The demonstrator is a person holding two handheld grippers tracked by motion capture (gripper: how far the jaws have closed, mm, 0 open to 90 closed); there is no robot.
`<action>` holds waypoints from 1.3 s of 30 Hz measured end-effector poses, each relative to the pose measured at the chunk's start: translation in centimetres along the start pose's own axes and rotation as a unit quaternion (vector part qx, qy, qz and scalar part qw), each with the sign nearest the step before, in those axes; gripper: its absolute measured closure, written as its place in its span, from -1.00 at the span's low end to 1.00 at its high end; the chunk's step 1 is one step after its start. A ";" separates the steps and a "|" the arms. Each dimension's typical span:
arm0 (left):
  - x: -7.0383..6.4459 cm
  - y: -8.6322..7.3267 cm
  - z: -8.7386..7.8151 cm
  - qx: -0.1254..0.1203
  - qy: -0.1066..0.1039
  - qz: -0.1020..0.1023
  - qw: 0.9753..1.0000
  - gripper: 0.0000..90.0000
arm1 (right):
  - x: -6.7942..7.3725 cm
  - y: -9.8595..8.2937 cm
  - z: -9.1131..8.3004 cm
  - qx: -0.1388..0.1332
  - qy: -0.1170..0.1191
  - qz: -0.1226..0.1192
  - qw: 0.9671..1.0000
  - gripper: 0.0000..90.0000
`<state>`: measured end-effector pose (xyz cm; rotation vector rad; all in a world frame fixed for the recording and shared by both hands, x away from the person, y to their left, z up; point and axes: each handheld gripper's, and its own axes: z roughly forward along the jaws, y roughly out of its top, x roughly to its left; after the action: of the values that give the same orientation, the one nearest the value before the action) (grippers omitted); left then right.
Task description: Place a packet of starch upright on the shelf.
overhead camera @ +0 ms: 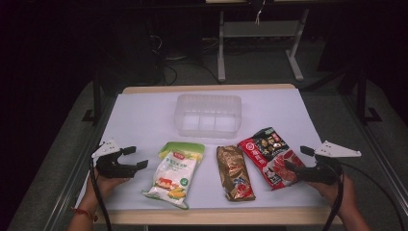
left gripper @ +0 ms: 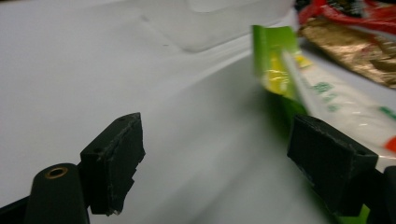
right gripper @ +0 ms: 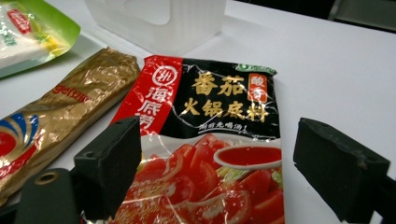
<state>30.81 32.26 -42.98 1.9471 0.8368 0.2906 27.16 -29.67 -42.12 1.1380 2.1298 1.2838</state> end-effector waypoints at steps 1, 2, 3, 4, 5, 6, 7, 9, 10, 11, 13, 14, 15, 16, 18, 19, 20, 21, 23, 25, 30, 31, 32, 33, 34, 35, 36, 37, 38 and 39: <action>0.0 0.0 0.0 0.000 0.000 0.000 1.000 -0.58 | 0.0 0.0 0.0 0.000 0.000 0.000 1.000 -0.66; -0.1 0.0 0.2 0.004 -0.012 -0.004 1.000 -0.58 | 0.0 0.0 0.0 0.001 0.002 -0.001 1.000 -0.64; -0.2 0.0 0.3 0.009 -0.019 0.001 1.000 -0.58 | 0.1 -0.1 0.0 0.003 0.002 -0.001 1.000 -0.64; -0.3 0.0 0.6 0.018 -0.023 0.004 1.000 -0.58 | 0.1 0.0 0.0 0.002 0.003 -0.001 1.000 -0.64; -0.4 0.1 0.7 0.023 -0.028 0.004 0.999 -0.58 | 0.2 0.0 0.0 0.001 0.005 -0.004 1.000 -0.64; -0.5 0.1 0.9 0.028 -0.047 0.000 0.999 -0.59 | 0.2 0.0 0.1 0.002 0.006 -0.004 1.000 -0.64; -0.5 0.2 1.0 0.032 -0.049 0.001 0.998 -0.57 | 0.2 0.0 0.1 0.003 0.009 -0.003 1.000 -0.64; -0.5 0.3 1.1 0.028 -0.059 -0.003 0.998 -0.54 | 0.3 0.0 0.2 0.005 0.015 -0.003 1.000 -0.64; -0.5 0.3 1.1 0.024 -0.071 -0.014 0.997 -0.51 | 0.4 0.0 0.2 0.004 0.016 0.000 1.000 -0.64; -0.5 0.4 1.3 0.022 -0.077 -0.020 0.997 -0.51 | 0.4 0.0 0.2 0.004 0.016 0.000 1.000 -0.64; -0.7 0.7 2.0 0.046 -0.092 -0.019 0.994 -0.47 | 0.5 0.0 0.2 0.004 0.022 -0.004 1.000 -0.63; -0.7 0.7 2.0 0.046 -0.092 -0.019 0.994 -0.45 | 0.6 0.0 0.2 0.007 0.023 -0.005 1.000 -0.59; -0.5 0.9 2.4 0.046 -0.097 -0.026 0.994 -0.45 | 0.6 0.0 0.2 0.008 0.025 -0.007 1.000 -0.49; -0.5 0.9 2.4 0.046 -0.097 -0.026 0.994 -0.45 | 0.6 0.0 0.2 0.010 0.028 -0.009 1.000 -0.48; -0.2 1.2 2.7 0.050 -0.099 -0.029 0.993 -0.45 | 0.6 0.0 0.3 0.013 0.030 -0.013 0.999 -0.47; 0.2 1.7 3.1 0.055 -0.101 -0.037 0.993 -0.46 | 0.6 -0.1 0.3 0.014 0.029 -0.014 0.999 -0.47; 0.2 1.7 3.1 0.055 -0.101 -0.037 0.993 -0.50 | 0.6 -0.1 0.3 0.014 0.029 -0.014 0.999 -0.47; 0.4 2.0 3.2 0.057 -0.101 -0.033 0.993 -0.51 | 0.6 -0.2 0.3 0.017 0.029 -0.017 0.999 -0.47; 0.6 2.6 3.6 0.057 -0.111 -0.037 0.991 -0.47 | 0.6 -0.2 0.3 0.018 0.026 -0.017 0.999 -0.48; 0.7 3.2 4.7 0.071 -0.121 -0.043 0.989 -0.48 | 0.5 -0.3 0.3 0.018 0.027 -0.013 0.999 -0.48; 0.4 3.9 7.2 0.106 -0.137 -0.054 0.983 -0.61 | 0.5 -0.4 0.2 0.017 0.025 -0.013 0.999 -0.48; 0.3 4.0 7.7 0.112 -0.139 -0.055 0.982 -0.58 | 0.5 -0.4 0.1 0.015 0.026 -0.013 0.999 -0.48; 0.2 4.1 8.4 0.126 -0.142 -0.055 0.980 -0.58 | 0.5 -0.4 0.1 0.014 0.026 -0.012 0.999 -0.48; 0.0 4.1 9.1 0.141 -0.146 -0.053 0.978 -0.60 | 0.5 -0.4 0.1 0.014 0.025 -0.013 1.000 -0.48; 0.0 4.1 9.1 0.141 -0.146 -0.053 0.978 -0.64 | 0.5 -0.4 0.1 0.016 0.026 -0.013 0.999 -0.48; -0.1 4.2 9.7 0.150 -0.154 -0.050 0.975 -0.64 | 0.5 -0.4 0.1 0.016 0.028 -0.013 0.999 -0.48; -0.5 4.4 10.6 0.156 -0.169 -0.044 0.972 -0.64 | 0.6 -0.4 0.1 0.016 0.028 -0.013 0.999 -0.48; -0.5 4.4 10.6 0.156 -0.169 -0.044 0.972 -0.64 | 0.6 -0.4 0.1 0.016 0.028 -0.013 0.999 -0.48; -0.9 4.7 11.2 0.160 -0.175 -0.038 0.971 -0.64 | 0.6 -0.4 0.1 0.015 0.028 -0.014 0.999 -0.47; -1.0 4.8 11.4 0.164 -0.179 -0.037 0.969 -0.63 | 0.6 -0.4 0.1 0.016 0.029 -0.013 0.999 -0.47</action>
<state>38.10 22.32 -44.55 2.1789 0.7461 -0.2572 26.75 -29.23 -42.47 1.0943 2.2068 1.2909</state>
